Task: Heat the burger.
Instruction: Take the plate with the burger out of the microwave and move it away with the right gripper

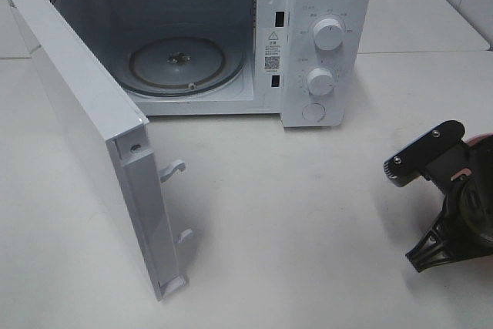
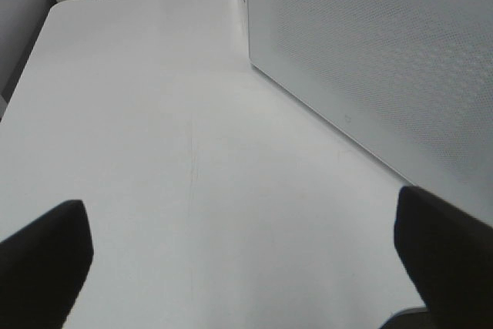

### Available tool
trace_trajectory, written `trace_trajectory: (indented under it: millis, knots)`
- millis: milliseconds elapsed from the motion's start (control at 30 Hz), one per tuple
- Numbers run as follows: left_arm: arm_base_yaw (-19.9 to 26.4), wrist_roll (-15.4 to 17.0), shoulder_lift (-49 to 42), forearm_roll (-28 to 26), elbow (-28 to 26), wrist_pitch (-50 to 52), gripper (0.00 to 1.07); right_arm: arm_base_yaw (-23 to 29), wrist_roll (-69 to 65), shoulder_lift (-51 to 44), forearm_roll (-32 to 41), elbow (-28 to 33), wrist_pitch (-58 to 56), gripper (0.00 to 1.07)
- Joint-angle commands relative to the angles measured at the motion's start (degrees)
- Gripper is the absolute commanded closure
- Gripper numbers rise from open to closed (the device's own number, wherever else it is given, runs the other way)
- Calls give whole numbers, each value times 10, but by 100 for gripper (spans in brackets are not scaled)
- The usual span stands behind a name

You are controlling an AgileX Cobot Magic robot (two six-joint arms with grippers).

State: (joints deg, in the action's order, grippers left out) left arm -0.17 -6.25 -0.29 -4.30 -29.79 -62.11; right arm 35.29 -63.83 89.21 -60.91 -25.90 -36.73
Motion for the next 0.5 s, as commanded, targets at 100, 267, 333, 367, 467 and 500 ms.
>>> trace_trajectory:
  millis: [100, 267, 333, 367, 467, 500]
  knots:
    - [-1, 2, -3, -1, 2, 7, 6, -41, -20, 29, -28, -2, -7, 104]
    - [-1, 2, -3, -1, 2, 7, 6, -50, -21, 42, -27, -9, 0, 99]
    - [-1, 2, -3, -1, 2, 7, 6, -50, -21, 42, -27, -9, 0, 96]
    - [-1, 2, -3, -1, 2, 7, 6, -50, -21, 42, -27, -9, 0, 96]
    - [-1, 2, -3, -1, 2, 7, 6, -50, -21, 41, -19, -9, -1, 81]
    - [-1, 2, -3, -1, 2, 7, 6, -50, -18, 38, -10, -9, -1, 75]
